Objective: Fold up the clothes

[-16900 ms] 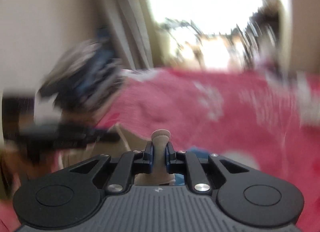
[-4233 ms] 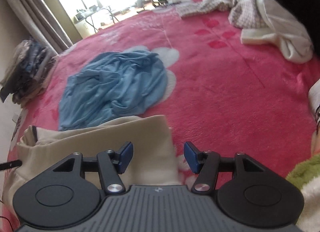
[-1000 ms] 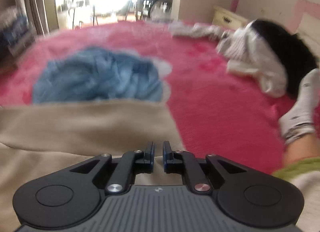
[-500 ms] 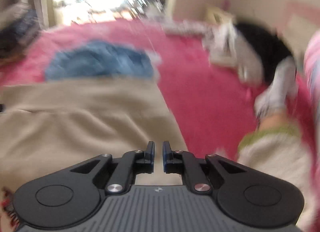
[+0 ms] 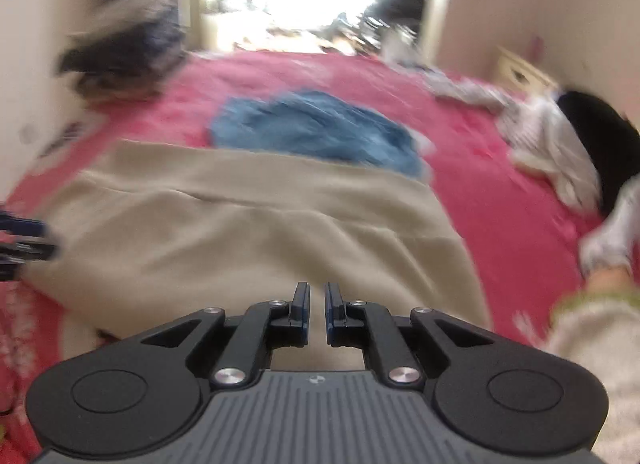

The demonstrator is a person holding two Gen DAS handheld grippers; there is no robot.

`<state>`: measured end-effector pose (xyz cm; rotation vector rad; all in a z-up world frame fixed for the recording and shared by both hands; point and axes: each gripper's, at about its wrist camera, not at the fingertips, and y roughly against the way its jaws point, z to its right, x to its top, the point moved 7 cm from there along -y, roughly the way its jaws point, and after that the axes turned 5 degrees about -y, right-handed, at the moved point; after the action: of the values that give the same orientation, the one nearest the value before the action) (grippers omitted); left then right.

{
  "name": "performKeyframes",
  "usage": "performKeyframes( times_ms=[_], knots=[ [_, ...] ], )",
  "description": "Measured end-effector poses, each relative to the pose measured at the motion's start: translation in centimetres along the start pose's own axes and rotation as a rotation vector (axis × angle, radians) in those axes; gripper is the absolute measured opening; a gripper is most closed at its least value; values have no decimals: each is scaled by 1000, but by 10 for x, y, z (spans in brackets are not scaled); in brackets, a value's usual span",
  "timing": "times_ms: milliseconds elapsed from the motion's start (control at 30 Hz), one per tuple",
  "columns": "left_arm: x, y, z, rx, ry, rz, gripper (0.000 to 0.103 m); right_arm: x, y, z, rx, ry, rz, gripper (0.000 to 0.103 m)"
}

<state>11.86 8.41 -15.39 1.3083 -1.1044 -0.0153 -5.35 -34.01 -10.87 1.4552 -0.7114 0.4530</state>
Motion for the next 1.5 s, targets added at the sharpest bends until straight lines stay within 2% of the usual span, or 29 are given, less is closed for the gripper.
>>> performKeyframes(
  times_ms=[133,167,200,233,300,367,400,500,533,567,600,633,733,800,833,867,933,967,1100,1133,1233,1267,1300,1400,1467,1500],
  knots=[
    [-2,-3,-11,-2,78,-12,49,-49,-44,34,-22,70,-83,3],
    [-4,-2,-14,-4,103,-12,49,-50,-45,33,-34,66,-99,3],
    [-5,0,-18,-4,128,-10,49,-40,-37,22,-35,38,-107,9],
    [-6,2,-21,5,142,-5,49,-28,-24,7,-3,14,-89,8],
    [-7,8,-28,23,170,7,49,-21,3,-9,53,58,-15,8],
    [-2,11,-34,50,179,30,49,-15,8,-40,107,120,31,8],
    [0,12,-37,64,182,43,48,-16,5,-43,133,134,32,8],
    [2,5,-44,120,176,27,48,-48,-37,-17,145,144,-67,8],
    [0,1,-45,133,174,11,48,-53,-39,-7,134,158,-69,8],
    [-3,-1,-46,138,171,-2,48,-52,-27,-3,119,167,-76,8],
    [-5,-3,-47,141,167,-10,48,-58,3,-3,115,154,-82,9],
    [-6,-3,-48,139,168,-12,48,-59,29,-3,145,134,-66,9],
    [-6,-6,-53,133,179,-21,48,-53,52,16,210,149,-11,8],
    [-5,-8,-54,126,188,-21,48,-56,38,32,205,178,-32,8],
    [-6,-8,-55,121,196,-24,48,-64,23,36,195,190,-83,8],
    [-7,-9,-57,116,204,-27,48,-71,6,30,184,195,-122,4],
    [-9,-9,-59,114,226,-38,48,-64,16,36,189,184,-106,4],
    [-10,-8,-60,112,238,-43,49,-58,27,42,194,176,-93,8],
    [-9,-11,-64,96,256,-49,49,-43,54,64,205,154,-38,8],
    [-8,-12,-65,95,255,-49,49,-39,41,61,205,151,-50,8],
    [-8,-9,-73,107,265,-39,49,-61,9,75,186,186,-161,4],
    [-9,-7,-77,110,277,-35,49,-60,13,81,180,196,-161,3],
    [-10,-5,-81,114,289,-30,49,-53,18,73,178,190,-163,8],
    [-13,-5,-97,67,373,-18,49,-23,46,56,250,175,-76,8],
    [-13,-8,-104,47,405,-16,49,-9,32,74,258,187,-47,8],
    [-12,-8,-106,44,410,-10,49,-8,18,67,259,187,-54,8]
  ],
)
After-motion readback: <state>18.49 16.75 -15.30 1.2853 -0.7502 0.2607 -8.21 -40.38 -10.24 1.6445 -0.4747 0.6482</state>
